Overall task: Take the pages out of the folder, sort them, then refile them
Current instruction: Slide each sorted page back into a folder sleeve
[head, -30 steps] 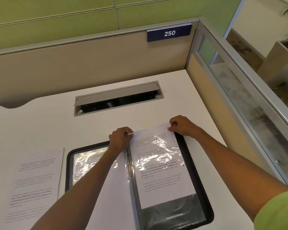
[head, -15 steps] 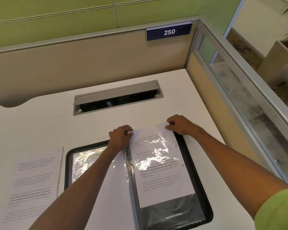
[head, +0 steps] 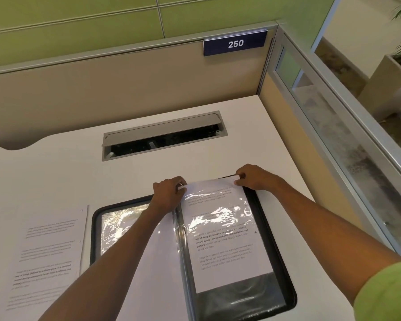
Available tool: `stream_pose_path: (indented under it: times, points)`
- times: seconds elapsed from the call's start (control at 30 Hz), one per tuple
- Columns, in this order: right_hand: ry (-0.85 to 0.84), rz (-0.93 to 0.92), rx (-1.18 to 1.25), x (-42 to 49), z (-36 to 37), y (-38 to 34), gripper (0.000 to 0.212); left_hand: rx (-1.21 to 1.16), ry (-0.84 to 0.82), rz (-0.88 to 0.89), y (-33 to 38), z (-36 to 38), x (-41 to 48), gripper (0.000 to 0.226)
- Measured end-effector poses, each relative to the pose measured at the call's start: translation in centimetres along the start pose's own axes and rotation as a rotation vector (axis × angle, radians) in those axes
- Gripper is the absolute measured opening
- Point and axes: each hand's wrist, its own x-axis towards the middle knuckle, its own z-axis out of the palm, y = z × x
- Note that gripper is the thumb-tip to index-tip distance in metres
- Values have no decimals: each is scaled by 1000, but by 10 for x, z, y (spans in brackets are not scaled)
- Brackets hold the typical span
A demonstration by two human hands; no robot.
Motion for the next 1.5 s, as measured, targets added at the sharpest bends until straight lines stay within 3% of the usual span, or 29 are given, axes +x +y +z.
stream_pose_path:
  times: [0.17, 0.3, 0.6, 0.87, 1.03, 1.3, 1.5]
  points:
    - [37, -58, 44, -3, 0, -1, 22, -25, -30, 69, -1, 1, -2, 19]
    - [71, -105, 24, -7, 5, -1, 37, -45, -114, 106, 2, 2, -2, 39]
    - [123, -195, -66, -10, 7, 2, 34, -16, -98, 161, 1, -6, 7, 25]
    - [150, -217, -117, -5, 7, 0, 35, 5, -108, 215, 10, -3, 10, 27]
    - [130, -263, -91, -4, 2, -2, 36, 73, -221, 269, 13, -3, 12, 38]
    - [120, -197, -18, -1, 0, -3, 31, -46, -209, 175, 21, 4, 24, 39]
    - [87, -263, 8, -3, 0, -3, 28, 81, -342, 216, 30, 1, 31, 24]
